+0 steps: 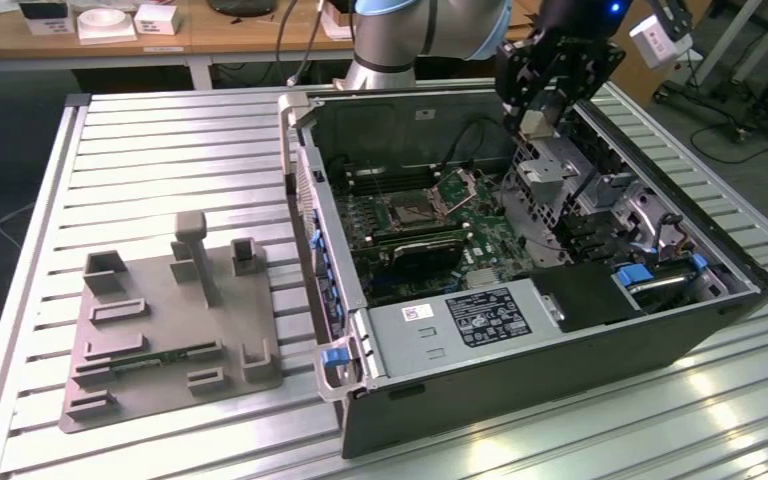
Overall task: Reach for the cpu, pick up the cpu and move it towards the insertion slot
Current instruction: 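Pick up the cpu and move it towards the insertion slot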
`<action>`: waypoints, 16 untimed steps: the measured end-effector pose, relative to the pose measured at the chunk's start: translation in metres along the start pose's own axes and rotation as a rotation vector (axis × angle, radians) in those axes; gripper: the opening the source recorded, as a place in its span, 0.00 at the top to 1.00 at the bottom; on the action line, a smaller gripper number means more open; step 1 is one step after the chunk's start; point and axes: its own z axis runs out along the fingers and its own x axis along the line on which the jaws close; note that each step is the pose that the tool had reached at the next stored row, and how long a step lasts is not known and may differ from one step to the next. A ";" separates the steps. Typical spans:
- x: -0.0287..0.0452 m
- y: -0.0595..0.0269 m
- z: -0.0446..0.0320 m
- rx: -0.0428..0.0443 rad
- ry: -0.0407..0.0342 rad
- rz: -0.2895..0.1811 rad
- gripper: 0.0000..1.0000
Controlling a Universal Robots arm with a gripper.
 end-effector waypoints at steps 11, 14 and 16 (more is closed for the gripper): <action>-0.0098 0.0037 0.0003 0.0000 0.0000 0.000 0.45; -0.0148 0.0046 0.0005 -0.0001 0.0000 0.000 0.45; -0.0178 0.0052 0.0006 0.0000 0.0000 0.000 0.45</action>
